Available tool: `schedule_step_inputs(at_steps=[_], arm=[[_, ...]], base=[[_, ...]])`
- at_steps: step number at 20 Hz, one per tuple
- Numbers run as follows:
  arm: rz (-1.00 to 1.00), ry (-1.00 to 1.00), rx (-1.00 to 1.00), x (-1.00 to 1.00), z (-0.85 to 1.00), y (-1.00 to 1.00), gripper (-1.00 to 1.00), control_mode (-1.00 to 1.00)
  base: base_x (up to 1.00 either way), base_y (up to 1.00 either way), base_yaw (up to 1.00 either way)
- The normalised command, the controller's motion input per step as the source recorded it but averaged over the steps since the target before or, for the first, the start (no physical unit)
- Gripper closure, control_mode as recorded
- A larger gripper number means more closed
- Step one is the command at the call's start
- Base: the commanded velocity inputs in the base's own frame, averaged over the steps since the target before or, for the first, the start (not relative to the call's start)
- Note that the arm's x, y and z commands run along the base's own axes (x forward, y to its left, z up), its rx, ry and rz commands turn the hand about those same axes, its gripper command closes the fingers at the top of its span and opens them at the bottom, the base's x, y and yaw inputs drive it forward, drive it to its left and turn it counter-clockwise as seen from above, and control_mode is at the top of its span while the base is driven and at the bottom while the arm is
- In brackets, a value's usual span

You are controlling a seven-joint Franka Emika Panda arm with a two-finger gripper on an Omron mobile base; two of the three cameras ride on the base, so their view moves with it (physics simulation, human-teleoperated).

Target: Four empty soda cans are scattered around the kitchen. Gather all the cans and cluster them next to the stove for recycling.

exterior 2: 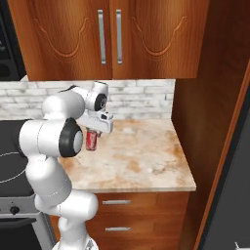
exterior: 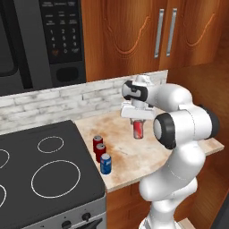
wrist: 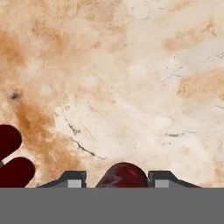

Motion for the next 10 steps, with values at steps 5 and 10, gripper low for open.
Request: schedule_step_inputs(at_steps=[5,10], arm=[[0.0,0.0,0.0,0.0,0.0,0.0,1.0,1.0],[0.0,0.0,0.0,0.0,0.0,0.0,1.0,1.0]], base=[[0.02,0.23,0.04],[0.0,0.25,0.03]])
